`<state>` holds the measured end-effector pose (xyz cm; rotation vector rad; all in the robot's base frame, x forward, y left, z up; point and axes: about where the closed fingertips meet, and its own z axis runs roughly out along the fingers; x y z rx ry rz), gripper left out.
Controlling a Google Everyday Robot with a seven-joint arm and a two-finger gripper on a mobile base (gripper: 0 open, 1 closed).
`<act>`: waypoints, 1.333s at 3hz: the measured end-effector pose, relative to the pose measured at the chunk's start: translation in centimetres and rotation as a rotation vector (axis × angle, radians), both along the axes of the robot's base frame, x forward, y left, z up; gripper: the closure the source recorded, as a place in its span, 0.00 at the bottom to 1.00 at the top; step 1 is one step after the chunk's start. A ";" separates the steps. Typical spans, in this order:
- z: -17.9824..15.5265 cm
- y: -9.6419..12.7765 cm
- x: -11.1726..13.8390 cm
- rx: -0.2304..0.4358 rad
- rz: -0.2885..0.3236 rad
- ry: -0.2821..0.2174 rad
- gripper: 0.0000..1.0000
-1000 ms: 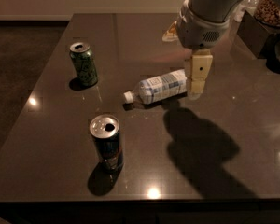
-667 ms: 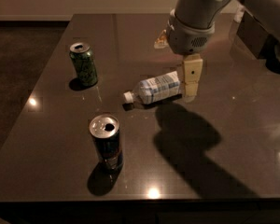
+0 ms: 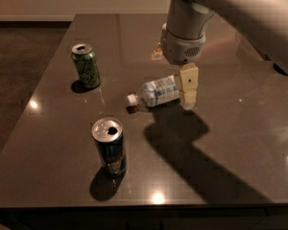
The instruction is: Place blue plastic bottle upright
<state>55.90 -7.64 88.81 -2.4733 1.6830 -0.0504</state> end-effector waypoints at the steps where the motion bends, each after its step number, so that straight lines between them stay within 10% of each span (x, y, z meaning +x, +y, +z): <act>1: -1.8 0.4 0.7 -0.021 0.007 0.026 0.00; 4: -3.2 1.3 1.2 -0.012 -0.029 0.061 0.61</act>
Offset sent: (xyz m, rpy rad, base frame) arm 0.0138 0.0040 -0.0466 -0.0613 0.0788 0.0050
